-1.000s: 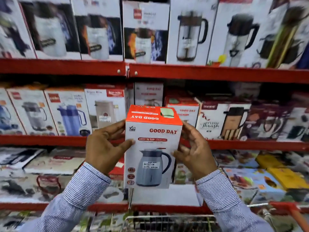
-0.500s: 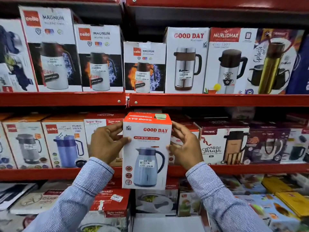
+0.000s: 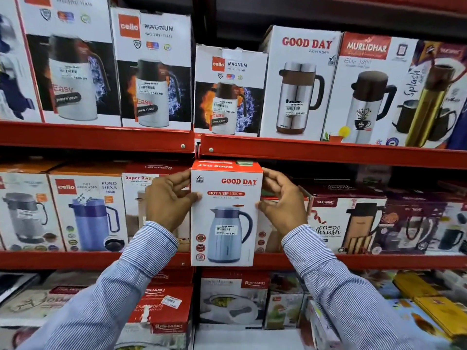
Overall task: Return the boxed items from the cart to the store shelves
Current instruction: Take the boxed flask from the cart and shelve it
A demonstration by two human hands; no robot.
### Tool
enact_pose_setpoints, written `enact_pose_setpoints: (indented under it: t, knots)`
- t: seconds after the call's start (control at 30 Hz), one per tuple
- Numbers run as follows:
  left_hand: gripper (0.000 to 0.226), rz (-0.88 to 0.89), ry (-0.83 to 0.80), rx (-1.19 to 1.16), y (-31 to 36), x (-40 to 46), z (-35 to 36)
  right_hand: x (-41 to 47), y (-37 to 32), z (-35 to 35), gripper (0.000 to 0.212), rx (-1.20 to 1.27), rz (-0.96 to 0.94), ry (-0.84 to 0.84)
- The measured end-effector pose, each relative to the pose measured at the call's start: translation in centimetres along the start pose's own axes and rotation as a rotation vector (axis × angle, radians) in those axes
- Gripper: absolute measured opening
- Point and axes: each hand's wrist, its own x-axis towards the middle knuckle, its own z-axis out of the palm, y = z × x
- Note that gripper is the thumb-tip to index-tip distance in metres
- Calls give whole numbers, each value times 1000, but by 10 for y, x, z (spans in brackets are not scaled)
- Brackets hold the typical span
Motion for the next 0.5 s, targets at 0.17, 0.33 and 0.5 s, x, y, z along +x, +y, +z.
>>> enact_pose_setpoints:
  t: [0.17, 0.33, 0.5]
  knots:
    - [53, -1, 36, -11, -21, 10, 13, 15, 16, 10, 73, -26, 26, 58]
    - [53, 41, 89, -6, -36, 17, 25, 27, 28, 17, 72, -33, 61, 83]
    - [51, 46, 99, 37, -41, 29, 31, 37, 29, 18, 74, -13, 110, 89]
